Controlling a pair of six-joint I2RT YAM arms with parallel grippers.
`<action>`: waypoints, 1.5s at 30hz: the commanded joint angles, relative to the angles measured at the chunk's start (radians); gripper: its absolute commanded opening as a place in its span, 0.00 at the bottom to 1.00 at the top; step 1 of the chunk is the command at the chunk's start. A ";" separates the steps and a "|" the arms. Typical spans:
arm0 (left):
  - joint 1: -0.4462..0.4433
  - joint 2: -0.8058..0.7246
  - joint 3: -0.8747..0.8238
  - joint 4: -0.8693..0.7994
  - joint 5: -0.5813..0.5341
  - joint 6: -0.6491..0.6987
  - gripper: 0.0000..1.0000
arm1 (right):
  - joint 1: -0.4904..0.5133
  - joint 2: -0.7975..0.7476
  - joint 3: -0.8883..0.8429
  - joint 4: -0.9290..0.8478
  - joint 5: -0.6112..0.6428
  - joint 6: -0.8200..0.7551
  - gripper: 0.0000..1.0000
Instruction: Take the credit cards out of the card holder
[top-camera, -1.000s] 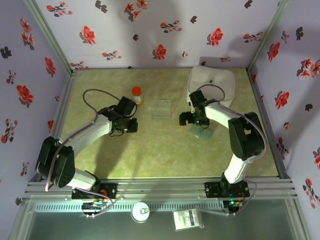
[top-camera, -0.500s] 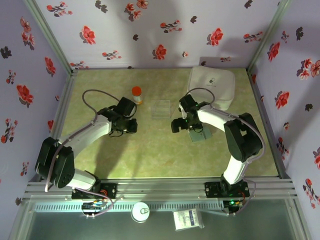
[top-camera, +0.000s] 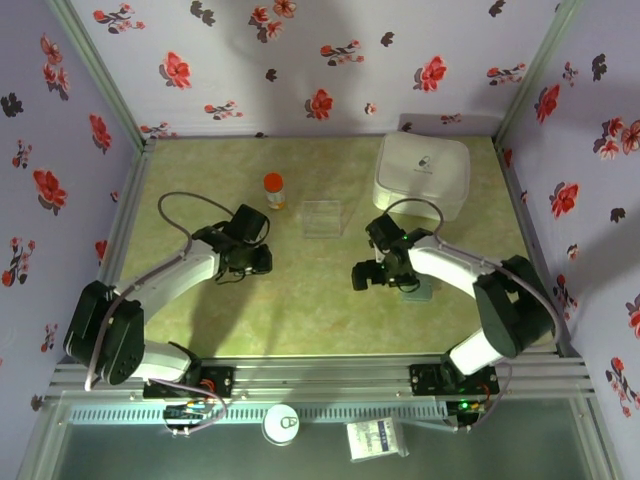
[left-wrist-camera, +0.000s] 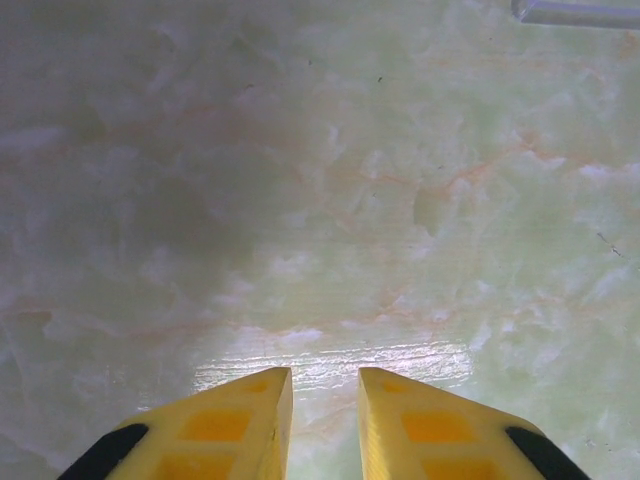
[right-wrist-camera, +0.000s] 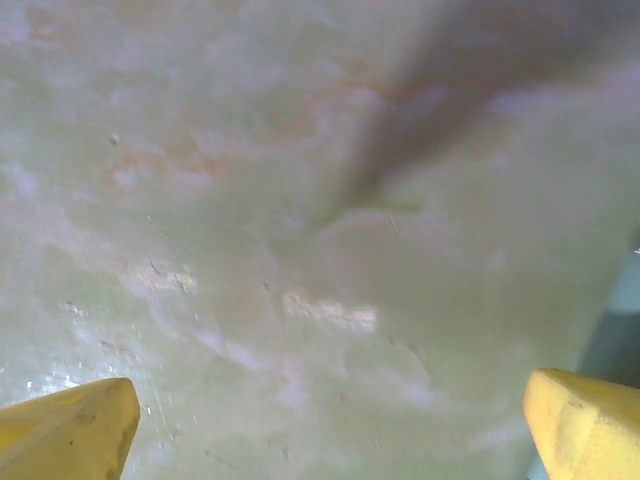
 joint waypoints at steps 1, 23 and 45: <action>0.001 -0.030 -0.031 0.054 0.013 -0.065 0.24 | 0.007 -0.087 -0.010 -0.049 0.087 0.093 0.99; -0.035 -0.008 -0.073 0.136 0.021 -0.126 0.25 | -0.247 -0.034 -0.065 -0.038 0.162 0.019 0.99; -0.050 -0.001 -0.093 0.157 0.024 -0.139 0.26 | -0.228 -0.019 -0.077 -0.022 0.089 0.015 0.95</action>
